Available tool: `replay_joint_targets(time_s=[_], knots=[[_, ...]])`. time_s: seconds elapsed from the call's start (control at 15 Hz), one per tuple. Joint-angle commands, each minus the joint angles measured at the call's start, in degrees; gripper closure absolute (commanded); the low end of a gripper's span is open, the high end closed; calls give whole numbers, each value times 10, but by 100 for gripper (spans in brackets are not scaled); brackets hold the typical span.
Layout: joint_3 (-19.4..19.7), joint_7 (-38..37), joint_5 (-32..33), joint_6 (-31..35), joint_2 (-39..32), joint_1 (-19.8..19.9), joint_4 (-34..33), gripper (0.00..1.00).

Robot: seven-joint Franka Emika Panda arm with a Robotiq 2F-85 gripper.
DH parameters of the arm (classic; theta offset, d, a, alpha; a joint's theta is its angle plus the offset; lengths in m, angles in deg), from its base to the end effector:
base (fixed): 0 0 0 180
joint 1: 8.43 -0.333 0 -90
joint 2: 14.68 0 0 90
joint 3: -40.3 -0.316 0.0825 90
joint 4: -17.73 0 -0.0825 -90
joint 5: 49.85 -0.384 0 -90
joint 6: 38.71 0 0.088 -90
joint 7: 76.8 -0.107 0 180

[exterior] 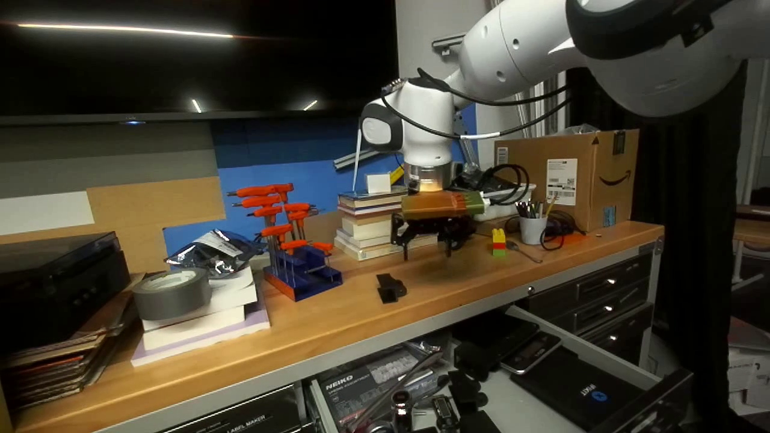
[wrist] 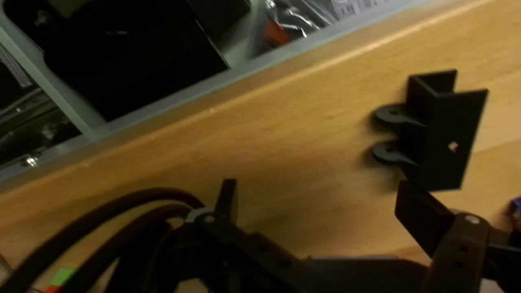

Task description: Open the topmost middle drawer, remove two black objects from the drawer and put them on the tabletop

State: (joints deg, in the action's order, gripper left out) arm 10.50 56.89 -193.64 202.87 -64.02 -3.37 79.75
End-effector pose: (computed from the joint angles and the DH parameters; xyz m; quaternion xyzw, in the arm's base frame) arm 0.6166 0.0805 0.3317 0.9747 -0.1648 0.1483 0.0270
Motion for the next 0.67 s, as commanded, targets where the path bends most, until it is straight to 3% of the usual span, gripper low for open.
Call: replay_joint_targets(time_s=[0.0,0.33,0.6], knots=[[-43,-5,0,6,46,67,143,0],[-119,-15,0,4,79,159,298,0],[-187,-4,0,8,72,219,347,0]])
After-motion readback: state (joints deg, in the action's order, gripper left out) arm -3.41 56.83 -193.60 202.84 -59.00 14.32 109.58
